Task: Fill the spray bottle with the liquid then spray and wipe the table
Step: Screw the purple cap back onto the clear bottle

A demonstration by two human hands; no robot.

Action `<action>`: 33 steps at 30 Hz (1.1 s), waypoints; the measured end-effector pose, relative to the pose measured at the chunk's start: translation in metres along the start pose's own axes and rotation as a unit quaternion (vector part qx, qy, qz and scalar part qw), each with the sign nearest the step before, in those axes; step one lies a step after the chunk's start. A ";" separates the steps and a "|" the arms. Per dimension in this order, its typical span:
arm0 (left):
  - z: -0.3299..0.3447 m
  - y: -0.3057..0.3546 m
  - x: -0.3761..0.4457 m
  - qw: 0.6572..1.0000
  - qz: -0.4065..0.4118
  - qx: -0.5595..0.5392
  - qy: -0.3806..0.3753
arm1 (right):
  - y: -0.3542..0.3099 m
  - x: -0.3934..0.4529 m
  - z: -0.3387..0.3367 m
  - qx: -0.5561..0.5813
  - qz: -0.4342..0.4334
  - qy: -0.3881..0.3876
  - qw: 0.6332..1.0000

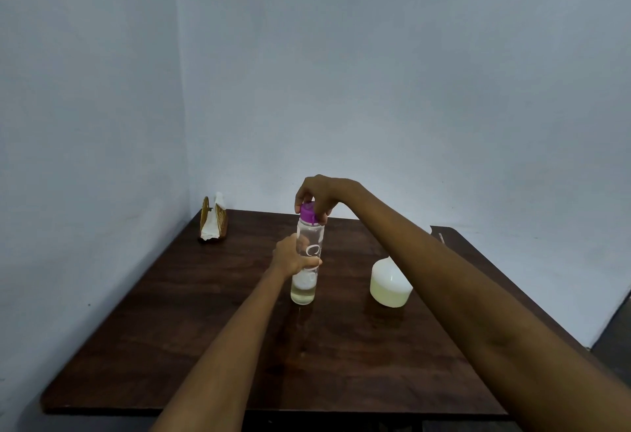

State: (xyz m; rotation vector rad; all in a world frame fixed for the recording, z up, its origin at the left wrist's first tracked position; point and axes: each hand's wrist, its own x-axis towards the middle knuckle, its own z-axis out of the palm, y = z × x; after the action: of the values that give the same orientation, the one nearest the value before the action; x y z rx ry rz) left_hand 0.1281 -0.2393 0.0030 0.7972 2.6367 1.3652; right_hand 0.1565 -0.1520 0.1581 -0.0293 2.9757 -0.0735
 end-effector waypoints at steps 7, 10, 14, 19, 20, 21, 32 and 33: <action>0.000 0.001 -0.001 1.000 -0.001 0.005 0.003 | -0.001 -0.001 -0.001 0.017 0.030 0.010 0.999; 0.000 0.002 0.000 1.000 -0.010 0.005 0.009 | 0.001 -0.004 -0.004 0.010 0.009 0.004 1.000; 0.000 0.001 0.000 1.000 -0.014 0.006 0.008 | 0.003 -0.004 -0.006 -0.002 -0.015 -0.010 1.000; -0.001 0.002 -0.002 1.000 -0.013 0.013 0.006 | 0.000 -0.002 -0.005 0.004 0.017 -0.005 1.000; -0.001 0.003 -0.003 1.000 -0.016 0.012 0.009 | -0.001 -0.002 -0.005 0.001 0.036 0.005 0.999; -0.001 0.004 -0.004 1.000 -0.017 0.012 0.010 | -0.002 -0.002 -0.002 -0.010 0.054 0.026 0.998; 0.001 0.002 -0.001 1.000 -0.016 0.011 0.000 | 0.019 -0.010 0.014 0.143 0.022 0.113 0.983; 0.002 0.001 0.000 1.000 -0.016 0.011 -0.001 | 0.021 -0.013 0.012 0.185 -0.007 0.089 0.979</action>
State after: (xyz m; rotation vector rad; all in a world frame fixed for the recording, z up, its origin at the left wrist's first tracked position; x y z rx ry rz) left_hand 0.1289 -0.2372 0.0028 0.7546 2.6556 1.3303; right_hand 0.1715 -0.1317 0.1471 0.0017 3.0843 -0.6605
